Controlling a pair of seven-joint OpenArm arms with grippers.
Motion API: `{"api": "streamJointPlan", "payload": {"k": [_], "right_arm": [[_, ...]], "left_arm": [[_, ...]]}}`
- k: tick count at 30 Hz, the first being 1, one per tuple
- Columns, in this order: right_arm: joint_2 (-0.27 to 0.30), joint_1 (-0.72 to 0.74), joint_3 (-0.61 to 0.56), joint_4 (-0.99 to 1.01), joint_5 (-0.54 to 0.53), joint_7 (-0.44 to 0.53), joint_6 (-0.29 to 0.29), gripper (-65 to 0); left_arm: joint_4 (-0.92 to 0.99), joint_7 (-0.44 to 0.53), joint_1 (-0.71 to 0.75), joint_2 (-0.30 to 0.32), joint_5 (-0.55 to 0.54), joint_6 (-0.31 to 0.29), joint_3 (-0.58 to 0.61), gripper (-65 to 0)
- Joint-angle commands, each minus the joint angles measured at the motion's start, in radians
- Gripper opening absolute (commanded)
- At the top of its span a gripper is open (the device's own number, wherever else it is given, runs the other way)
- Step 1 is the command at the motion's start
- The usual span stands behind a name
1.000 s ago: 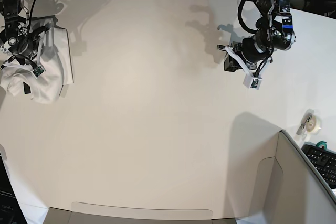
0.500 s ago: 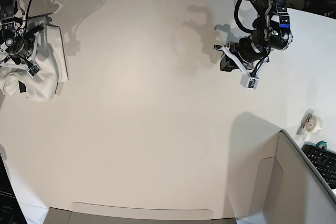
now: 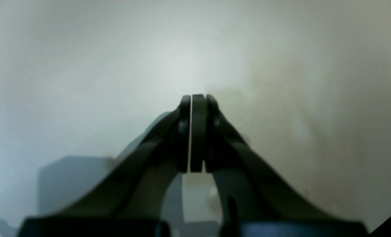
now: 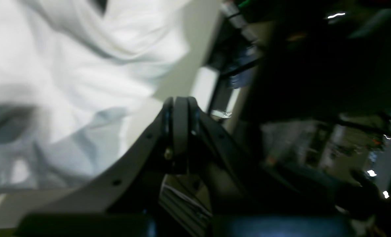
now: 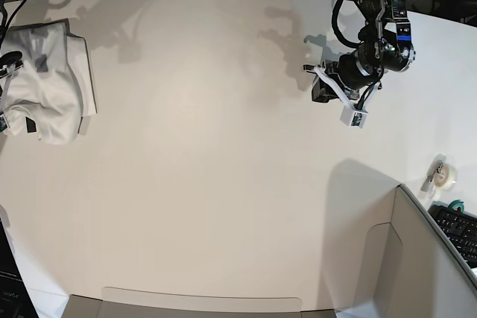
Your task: Layout the t-shirt on the table in an organized manner, then fold the t-shirt properly
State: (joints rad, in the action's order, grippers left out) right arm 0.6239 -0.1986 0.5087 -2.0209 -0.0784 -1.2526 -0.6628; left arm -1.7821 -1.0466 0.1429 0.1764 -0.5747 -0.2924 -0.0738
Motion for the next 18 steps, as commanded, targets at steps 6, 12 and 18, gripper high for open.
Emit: {"api": "streamJointPlan", "payload": {"k": [6,12,18], "right_arm": [[-0.137,-0.049,0.029,-0.039,-0.001,-0.026,-0.035,-65.0],[-0.235,-0.155,0.021,-0.039,-0.105,-0.026,-0.035,-65.0],[-0.213,-0.201,0.031,-0.041,-0.347,-0.026,-0.035,-65.0]], "left_arm": [[-0.192,0.006,0.050,0.007,-0.006,-0.006,-0.013,-65.0],[-0.298,0.009,0.133,0.030,-0.005,-0.006,-0.014,-65.0],[-0.310,0.016,0.228,0.038,-0.008,-0.006,-0.054,-65.0]]}}
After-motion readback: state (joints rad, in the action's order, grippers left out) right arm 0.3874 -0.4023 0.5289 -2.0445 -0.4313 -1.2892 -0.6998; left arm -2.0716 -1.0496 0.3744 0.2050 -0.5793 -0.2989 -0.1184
